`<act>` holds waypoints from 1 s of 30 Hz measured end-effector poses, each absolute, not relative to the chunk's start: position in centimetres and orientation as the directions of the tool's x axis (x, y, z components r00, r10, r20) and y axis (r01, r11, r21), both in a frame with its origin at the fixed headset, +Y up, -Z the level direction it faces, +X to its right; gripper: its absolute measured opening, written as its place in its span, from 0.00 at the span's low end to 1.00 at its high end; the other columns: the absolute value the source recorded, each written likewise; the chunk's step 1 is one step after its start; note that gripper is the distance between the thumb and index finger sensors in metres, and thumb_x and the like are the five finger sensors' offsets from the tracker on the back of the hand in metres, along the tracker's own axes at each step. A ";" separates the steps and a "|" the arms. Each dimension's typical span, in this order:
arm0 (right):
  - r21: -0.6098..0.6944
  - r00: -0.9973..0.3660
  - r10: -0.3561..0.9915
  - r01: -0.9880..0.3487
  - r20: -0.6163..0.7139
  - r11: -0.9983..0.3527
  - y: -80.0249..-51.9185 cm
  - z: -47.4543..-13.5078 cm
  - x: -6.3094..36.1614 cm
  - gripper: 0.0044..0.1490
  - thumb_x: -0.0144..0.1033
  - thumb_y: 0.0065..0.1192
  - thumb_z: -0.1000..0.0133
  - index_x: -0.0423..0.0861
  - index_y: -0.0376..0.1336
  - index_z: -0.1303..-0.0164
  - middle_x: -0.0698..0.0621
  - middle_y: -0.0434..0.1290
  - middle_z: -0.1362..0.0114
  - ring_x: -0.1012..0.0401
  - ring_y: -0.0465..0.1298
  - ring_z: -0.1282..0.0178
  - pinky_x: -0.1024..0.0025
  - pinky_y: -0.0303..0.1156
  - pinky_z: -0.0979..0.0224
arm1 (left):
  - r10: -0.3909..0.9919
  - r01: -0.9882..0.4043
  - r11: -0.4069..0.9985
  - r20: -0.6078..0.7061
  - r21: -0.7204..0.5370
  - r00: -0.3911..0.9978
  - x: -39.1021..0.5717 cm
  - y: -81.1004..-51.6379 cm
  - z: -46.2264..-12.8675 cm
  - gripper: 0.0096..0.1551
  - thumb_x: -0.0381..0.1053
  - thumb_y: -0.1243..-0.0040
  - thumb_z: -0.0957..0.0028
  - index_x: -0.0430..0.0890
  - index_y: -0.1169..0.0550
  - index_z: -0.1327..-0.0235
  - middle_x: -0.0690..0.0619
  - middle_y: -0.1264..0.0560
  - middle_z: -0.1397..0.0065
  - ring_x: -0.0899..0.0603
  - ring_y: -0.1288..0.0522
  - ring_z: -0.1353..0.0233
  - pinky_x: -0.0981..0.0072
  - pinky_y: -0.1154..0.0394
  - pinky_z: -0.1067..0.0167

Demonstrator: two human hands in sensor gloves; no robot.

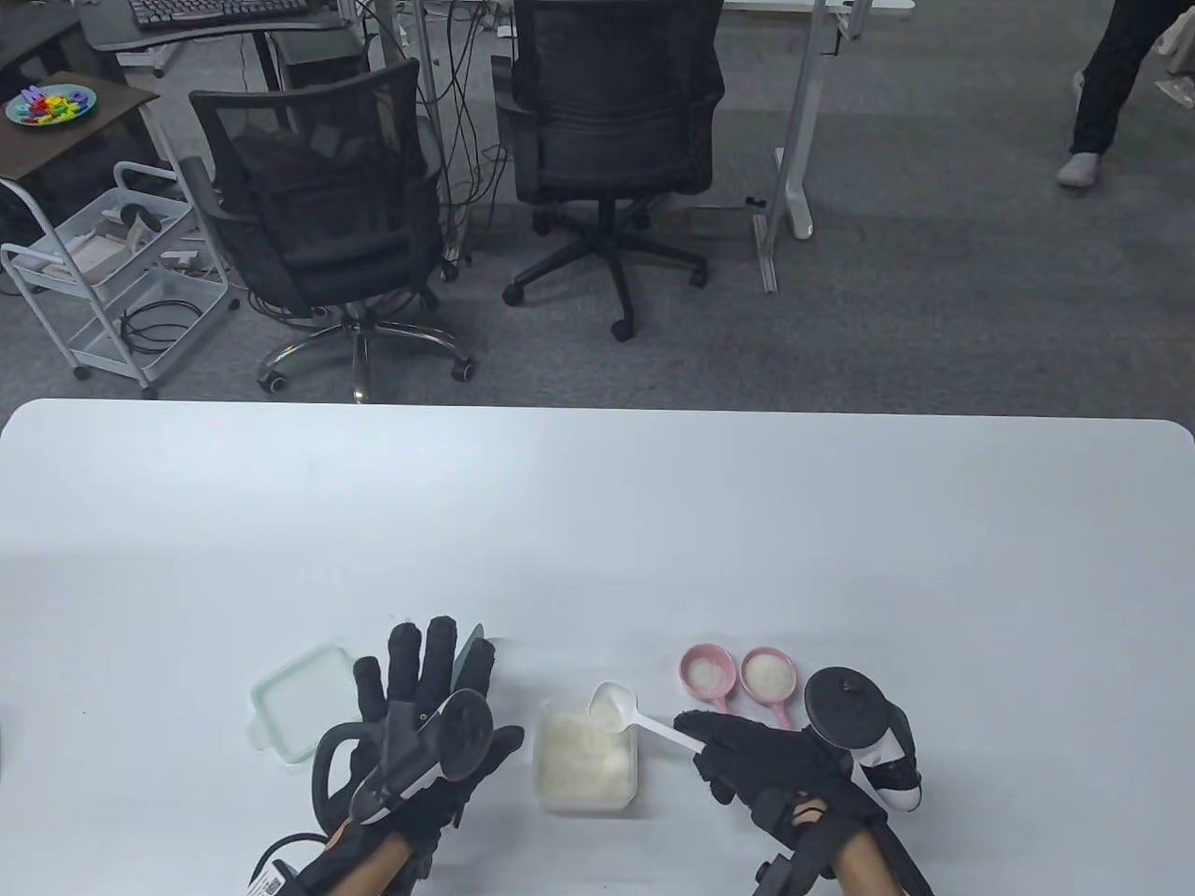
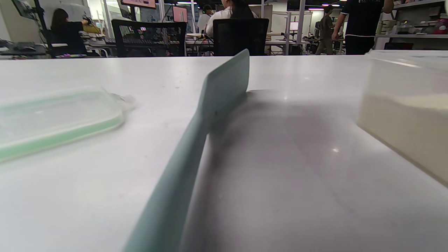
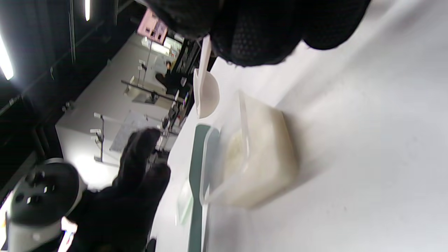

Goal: Scoop white sugar with coffee spoon and level it off using dessert spatula

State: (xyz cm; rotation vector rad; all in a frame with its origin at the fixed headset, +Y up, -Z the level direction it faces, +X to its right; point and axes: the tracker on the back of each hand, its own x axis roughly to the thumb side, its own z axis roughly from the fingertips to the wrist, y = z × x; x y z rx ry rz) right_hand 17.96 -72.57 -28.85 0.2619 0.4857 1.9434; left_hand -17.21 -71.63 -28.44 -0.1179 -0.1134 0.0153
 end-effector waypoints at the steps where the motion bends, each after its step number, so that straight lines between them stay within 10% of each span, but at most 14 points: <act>1: 0.412 -0.406 0.913 -0.840 -0.043 -0.354 -72.5 -28.9 18.4 0.34 0.28 0.56 0.38 0.33 0.58 0.21 0.39 0.72 0.37 0.50 0.75 0.50 0.39 0.64 0.28 | 0.038 -0.019 0.989 0.129 -0.144 0.991 -17.2 -71.7 -28.5 0.54 0.80 0.58 0.55 0.65 0.59 0.18 0.52 0.70 0.12 0.31 0.68 0.12 0.26 0.61 0.23; 30: 0.134 -0.764 0.618 -0.643 -0.185 -0.754 -71.6 -28.9 20.7 0.32 0.22 0.63 0.41 0.46 0.63 0.23 0.34 0.66 0.31 0.46 0.71 0.44 0.36 0.60 0.25 | 0.025 0.008 0.971 0.133 -0.237 0.991 -17.3 -72.2 -28.7 0.54 0.79 0.57 0.54 0.64 0.59 0.18 0.51 0.71 0.13 0.30 0.69 0.13 0.26 0.62 0.24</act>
